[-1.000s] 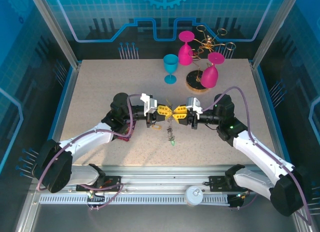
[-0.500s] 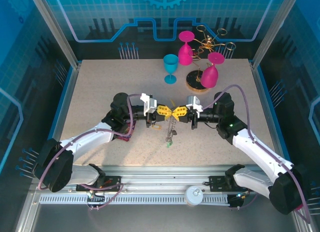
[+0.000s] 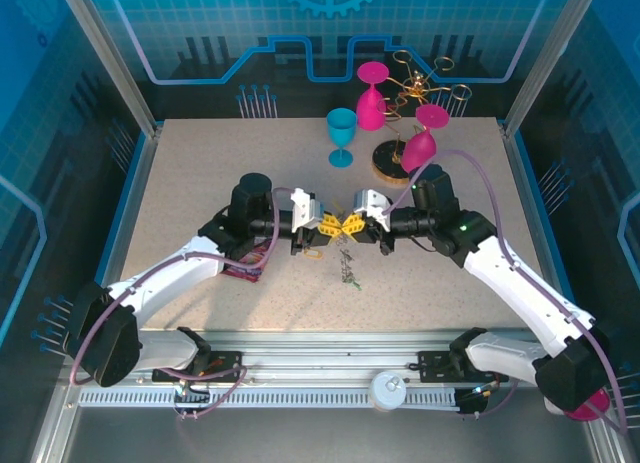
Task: Put the keys on the keyring
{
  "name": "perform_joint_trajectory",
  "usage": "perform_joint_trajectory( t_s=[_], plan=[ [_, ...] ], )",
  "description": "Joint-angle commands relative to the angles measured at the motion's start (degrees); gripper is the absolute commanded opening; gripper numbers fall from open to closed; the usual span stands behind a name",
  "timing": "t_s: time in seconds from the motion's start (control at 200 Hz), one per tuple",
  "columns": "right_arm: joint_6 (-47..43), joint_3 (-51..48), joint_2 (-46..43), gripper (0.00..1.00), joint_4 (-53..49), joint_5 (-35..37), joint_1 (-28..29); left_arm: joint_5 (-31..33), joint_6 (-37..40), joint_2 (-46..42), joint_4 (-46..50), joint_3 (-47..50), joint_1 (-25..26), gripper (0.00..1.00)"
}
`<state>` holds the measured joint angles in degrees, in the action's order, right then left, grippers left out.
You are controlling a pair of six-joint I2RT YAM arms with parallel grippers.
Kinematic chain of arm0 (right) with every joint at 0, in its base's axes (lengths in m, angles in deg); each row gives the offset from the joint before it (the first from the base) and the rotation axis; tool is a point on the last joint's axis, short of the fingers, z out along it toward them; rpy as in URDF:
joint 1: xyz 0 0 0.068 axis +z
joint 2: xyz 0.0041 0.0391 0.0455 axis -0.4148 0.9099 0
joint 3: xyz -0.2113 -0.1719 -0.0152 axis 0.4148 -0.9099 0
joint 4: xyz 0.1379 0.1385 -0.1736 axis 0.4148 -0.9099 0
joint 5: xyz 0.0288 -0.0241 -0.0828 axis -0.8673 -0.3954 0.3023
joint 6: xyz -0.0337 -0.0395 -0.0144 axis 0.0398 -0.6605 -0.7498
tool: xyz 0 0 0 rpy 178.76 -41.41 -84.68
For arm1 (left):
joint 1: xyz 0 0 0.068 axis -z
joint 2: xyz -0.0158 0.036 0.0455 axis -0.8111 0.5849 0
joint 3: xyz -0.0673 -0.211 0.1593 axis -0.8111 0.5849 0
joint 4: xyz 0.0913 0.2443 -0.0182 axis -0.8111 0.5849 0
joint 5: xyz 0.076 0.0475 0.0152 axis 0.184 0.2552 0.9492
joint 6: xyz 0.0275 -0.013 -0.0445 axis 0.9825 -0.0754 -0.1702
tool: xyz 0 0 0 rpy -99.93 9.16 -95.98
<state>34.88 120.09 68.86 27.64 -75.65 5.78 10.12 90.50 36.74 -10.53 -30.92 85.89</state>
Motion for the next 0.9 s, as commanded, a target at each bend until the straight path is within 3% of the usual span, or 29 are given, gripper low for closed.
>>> perform_joint_trajectory(
  t_s=[0.0,0.1,0.25,0.4,0.47,0.52,0.665,0.781,0.896],
  plan=[
    [-4.95,3.71,1.13,0.0,-7.64,2.8,2.11,0.75,4.03,-1.0,5.79,-2.42,0.21,0.12],
    [-6.28,5.5,2.52,0.0,-10.41,4.97,3.06,0.75,4.75,-0.98,6.97,-2.99,0.15,0.11],
    [-6.34,6.08,2.99,0.0,-10.8,5.08,3.91,0.55,5.29,-0.82,7.6,-3.46,0.21,0.0],
    [-4.02,4.47,2.01,0.0,-7.39,7.81,3.71,2.3,6.97,-1.56,7.35,-3.08,0.28,0.0],
    [1.26,0.43,-0.93,0.36,0.18,9.26,1.92,6.08,9.31,-2.79,5.19,-1.29,0.91,0.0],
    [6.37,-3.19,-3.44,0.49,7.28,10.51,0.23,10.58,12.23,-3.77,4.13,-0.01,1.81,0.0],
    [20.95,-12.9,-9.25,0.56,21.71,14.93,-4.91,21.91,23.93,-5.6,-0.85,4.95,5.25,0.0],
    [22.88,-15.16,-10.32,0.55,20.87,19.56,-5.58,23.14,29.96,-6.32,-6.13,8.08,5.95,0.0],
    [23.23,-16.08,-10.37,0.54,20.06,19.39,-5.59,23.62,32.75,-6.35,-8.7,9.07,6.02,0.0]
  ],
)
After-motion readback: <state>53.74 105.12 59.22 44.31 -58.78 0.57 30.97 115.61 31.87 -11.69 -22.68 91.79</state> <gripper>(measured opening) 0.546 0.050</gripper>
